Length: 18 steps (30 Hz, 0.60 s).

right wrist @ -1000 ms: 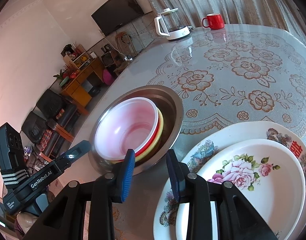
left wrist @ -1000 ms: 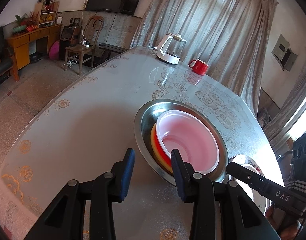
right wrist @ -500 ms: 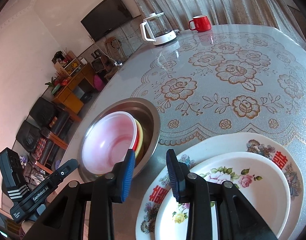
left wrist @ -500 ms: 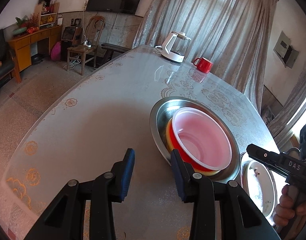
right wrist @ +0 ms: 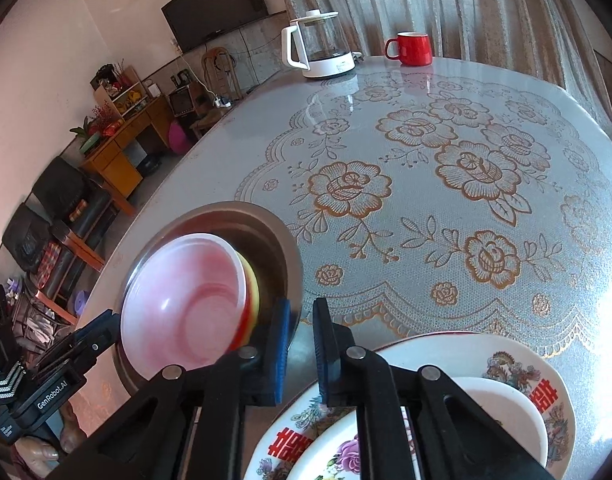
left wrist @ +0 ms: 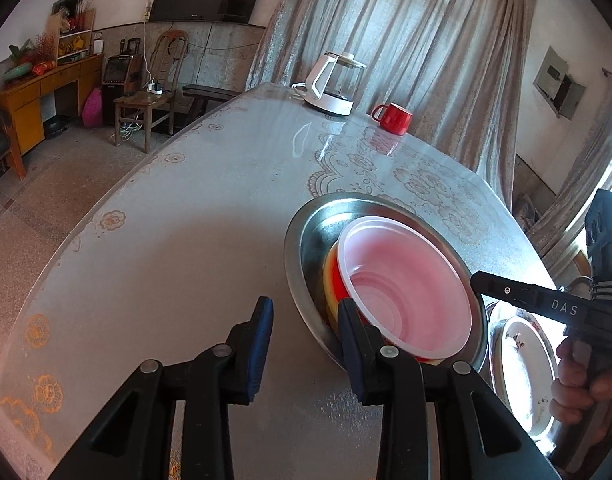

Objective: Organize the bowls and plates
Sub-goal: 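Grasp the steel basin rim with the left gripper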

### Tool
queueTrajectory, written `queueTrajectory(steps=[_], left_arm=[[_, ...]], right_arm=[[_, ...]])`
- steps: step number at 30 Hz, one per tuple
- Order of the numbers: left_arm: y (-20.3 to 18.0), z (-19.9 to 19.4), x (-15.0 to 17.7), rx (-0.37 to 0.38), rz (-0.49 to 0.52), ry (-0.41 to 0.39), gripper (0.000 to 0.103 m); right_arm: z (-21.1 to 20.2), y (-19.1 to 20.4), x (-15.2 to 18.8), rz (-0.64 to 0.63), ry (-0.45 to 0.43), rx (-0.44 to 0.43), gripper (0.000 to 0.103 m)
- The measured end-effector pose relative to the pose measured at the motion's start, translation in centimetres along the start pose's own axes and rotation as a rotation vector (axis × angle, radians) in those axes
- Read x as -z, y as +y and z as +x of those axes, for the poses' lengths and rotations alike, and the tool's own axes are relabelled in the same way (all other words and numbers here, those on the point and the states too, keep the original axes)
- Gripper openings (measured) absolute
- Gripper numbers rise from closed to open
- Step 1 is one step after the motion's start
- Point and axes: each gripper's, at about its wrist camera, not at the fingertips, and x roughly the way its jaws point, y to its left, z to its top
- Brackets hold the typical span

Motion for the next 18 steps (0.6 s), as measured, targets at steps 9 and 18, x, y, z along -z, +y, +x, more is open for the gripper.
queueTrajectory(steps=[9, 18], left_arm=[[0.8, 1.0, -0.5, -0.005, -0.048, -0.021, 0.04], [0.2, 0.8, -0.5, 0.009, 0.008, -0.023, 0.025]], right_arm=[[1.2, -0.4, -0.7, 0.024, 0.053, -0.047, 0.011], [3.3, 0.1, -0.6, 0.001, 0.093, -0.05, 0.014]])
